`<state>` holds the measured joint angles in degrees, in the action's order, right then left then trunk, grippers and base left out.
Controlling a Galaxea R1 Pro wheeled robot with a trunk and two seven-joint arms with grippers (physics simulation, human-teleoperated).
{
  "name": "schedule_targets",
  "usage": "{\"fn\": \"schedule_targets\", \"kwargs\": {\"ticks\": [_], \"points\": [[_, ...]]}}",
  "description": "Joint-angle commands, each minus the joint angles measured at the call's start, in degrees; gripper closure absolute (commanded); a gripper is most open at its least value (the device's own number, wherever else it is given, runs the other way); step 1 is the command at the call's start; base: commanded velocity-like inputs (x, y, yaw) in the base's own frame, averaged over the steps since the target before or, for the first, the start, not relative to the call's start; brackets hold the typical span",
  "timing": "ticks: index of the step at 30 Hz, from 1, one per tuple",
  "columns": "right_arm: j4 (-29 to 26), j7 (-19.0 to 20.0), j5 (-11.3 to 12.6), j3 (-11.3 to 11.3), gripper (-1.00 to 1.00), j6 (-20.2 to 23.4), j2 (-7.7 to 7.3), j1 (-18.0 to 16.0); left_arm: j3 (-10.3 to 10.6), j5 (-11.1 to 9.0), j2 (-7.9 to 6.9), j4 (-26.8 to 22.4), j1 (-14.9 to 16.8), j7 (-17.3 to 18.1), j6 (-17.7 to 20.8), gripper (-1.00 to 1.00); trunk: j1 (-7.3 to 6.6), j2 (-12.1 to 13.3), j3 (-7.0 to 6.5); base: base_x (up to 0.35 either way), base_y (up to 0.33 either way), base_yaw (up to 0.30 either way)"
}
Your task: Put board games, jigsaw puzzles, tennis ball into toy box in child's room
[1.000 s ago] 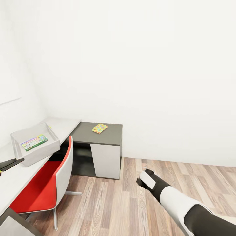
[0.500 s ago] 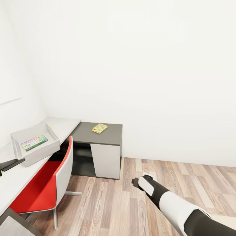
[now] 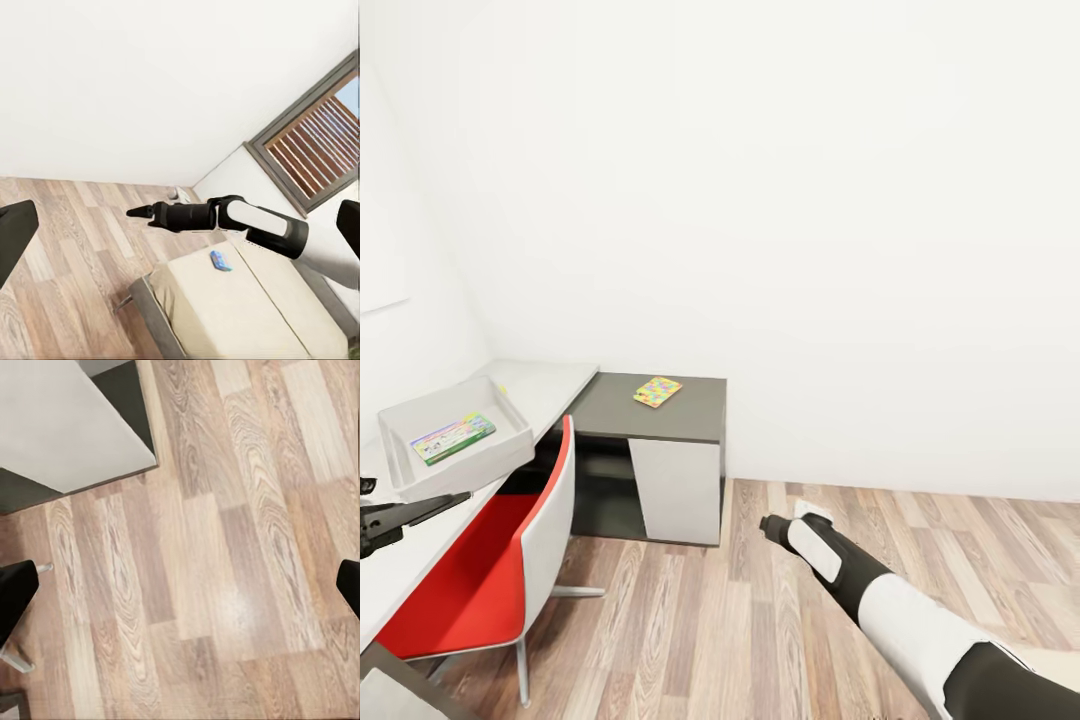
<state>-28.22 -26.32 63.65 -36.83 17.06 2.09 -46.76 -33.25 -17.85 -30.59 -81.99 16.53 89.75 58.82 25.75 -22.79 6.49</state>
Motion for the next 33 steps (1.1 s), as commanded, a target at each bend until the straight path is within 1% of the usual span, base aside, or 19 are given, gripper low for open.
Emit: {"fn": "schedule_targets", "kwargs": {"ticks": [1,2,7,10,11,13,16,23,33], "points": [[-0.74,-0.37,0.38,-0.26,-1.00,0.14,-0.54,-0.08,0.07,0.07,-0.01,-0.01,0.05,0.25,0.60,-1.00,0.04,-0.13,0.19,0.000,0.000,-0.195],[-1.64,-0.25,0.45,0.00,-1.00,0.07,-1.38,-0.08,0.18,0.08,-0.01,-0.01,0.08,0.25,0.60,-1.00,0.04,-0.13,0.24,0.000,0.000,-0.204],[-3.46,0.74,0.45,1.13,-1.00,0.11,-2.82,-0.08,0.34,0.09,-0.06,-0.01,0.21,-1.15,0.59,-1.00,0.04,-0.13,0.54,0.000,0.000,-0.213],[-4.75,1.03,0.40,1.35,-1.00,0.34,-3.78,-0.04,0.36,0.09,-0.07,-0.01,0.24,-1.42,0.59,-1.00,0.04,-0.13,0.71,0.000,0.000,-0.223],[-5.17,1.15,0.47,1.38,-1.00,0.40,-4.46,-0.02,0.37,0.09,-0.07,-0.01,0.25,-1.48,0.59,-1.00,0.04,-0.13,0.76,0.000,0.000,-0.226],[-5.84,1.23,0.51,1.39,-1.00,0.44,-5.31,-0.01,0.37,0.09,-0.08,-0.01,0.25,-1.54,0.59,-1.00,0.04,-0.13,0.88,0.000,0.000,-0.227],[-6.81,1.31,0.51,1.44,-1.00,0.35,-5.94,0.00,0.37,0.09,-0.10,-0.01,0.26,-1.57,0.59,-1.00,0.04,-0.13,1.04,0.000,0.000,-0.228],[-7.45,1.38,0.42,1.49,-1.00,0.19,-6.39,0.01,0.38,0.09,-0.12,-0.01,0.26,-1.64,0.54,-1.00,0.04,-0.13,1.43,0.000,0.000,-0.228],[-7.47,1.50,0.42,1.49,-1.00,0.12,-6.48,0.01,0.38,0.09,-0.17,-0.01,0.26,-1.63,0.51,-1.00,0.04,-0.13,2.02,0.000,0.000,-0.227]]}}
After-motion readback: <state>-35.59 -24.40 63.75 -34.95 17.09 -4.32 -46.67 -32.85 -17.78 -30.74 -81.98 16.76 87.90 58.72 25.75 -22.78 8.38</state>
